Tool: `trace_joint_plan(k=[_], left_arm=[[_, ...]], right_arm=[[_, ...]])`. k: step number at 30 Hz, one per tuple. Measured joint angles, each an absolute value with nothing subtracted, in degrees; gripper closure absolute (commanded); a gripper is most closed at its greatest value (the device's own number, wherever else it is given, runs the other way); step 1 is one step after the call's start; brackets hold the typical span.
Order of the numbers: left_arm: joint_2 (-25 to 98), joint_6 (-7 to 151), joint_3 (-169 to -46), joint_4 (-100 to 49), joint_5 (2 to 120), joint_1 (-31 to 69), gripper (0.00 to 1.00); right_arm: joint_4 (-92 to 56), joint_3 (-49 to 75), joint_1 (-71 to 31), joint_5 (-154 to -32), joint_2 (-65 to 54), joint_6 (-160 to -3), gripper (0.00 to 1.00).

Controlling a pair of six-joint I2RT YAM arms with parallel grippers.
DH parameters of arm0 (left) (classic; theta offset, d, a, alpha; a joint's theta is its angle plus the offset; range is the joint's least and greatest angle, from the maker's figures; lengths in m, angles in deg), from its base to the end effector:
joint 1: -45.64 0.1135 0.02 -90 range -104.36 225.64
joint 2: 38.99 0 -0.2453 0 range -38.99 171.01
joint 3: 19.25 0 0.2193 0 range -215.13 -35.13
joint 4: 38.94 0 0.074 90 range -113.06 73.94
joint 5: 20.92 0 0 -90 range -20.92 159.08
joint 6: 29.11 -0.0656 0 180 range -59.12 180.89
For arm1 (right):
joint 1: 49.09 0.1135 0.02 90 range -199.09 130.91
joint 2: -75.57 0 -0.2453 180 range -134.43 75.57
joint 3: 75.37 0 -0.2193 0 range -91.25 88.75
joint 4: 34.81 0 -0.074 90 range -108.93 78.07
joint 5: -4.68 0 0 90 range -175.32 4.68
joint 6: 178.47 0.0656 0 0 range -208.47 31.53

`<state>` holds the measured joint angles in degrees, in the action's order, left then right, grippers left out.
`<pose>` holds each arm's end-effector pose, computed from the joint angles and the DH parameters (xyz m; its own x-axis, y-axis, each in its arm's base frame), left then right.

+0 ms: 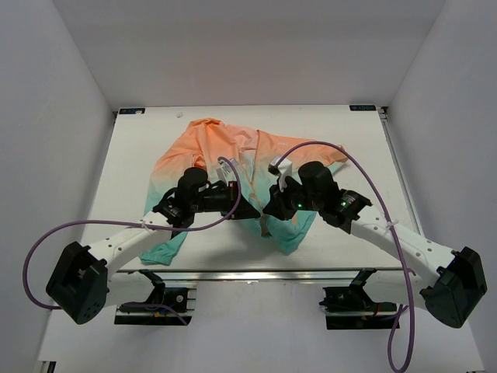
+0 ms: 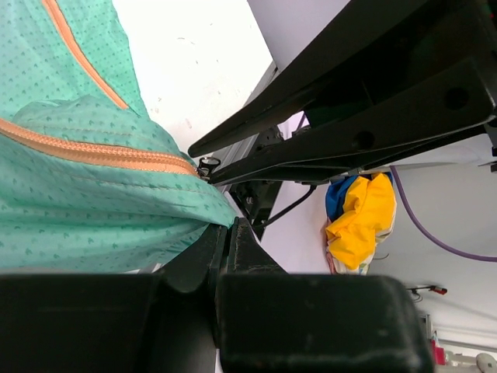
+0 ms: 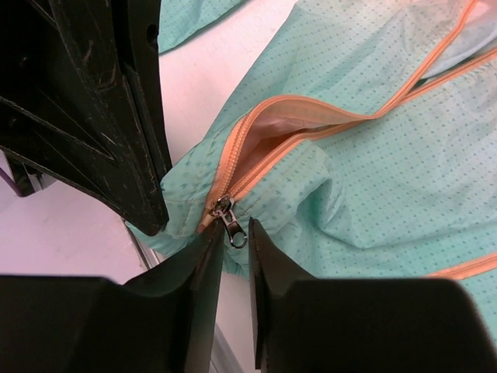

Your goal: Zip up the jacket

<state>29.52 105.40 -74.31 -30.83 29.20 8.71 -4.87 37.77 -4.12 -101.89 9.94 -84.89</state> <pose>0.1818 -0.1893 0.2450 -0.8669 -0.0214 -0.4981 0.4628 0.3367 -0.8200 0.1694 0.1956 0.2759 -0.3925 -0.3075 -0.8668 -0.8315 0.5215 0.1915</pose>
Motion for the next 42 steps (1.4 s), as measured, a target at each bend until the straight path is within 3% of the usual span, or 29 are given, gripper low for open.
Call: trace_joint_plan(k=[8, 26, 42], left_arm=[[30.2, 103.3, -75.9, -29.3, 27.9, 8.7, 1.00], [31.1, 97.7, -78.2, -19.7, 29.2, 8.8, 1.00], [32.0, 92.2, -80.8, -10.3, 32.1, 9.3, 1.00]], right_arm=[[-4.9, 37.8, -4.1, -103.2, 9.9, -85.8, 1.00], [-1.7, 35.8, -3.2, -99.1, 9.7, -86.1, 1.00], [5.0, 27.3, -1.6, -97.4, 0.0, -89.4, 1.00]])
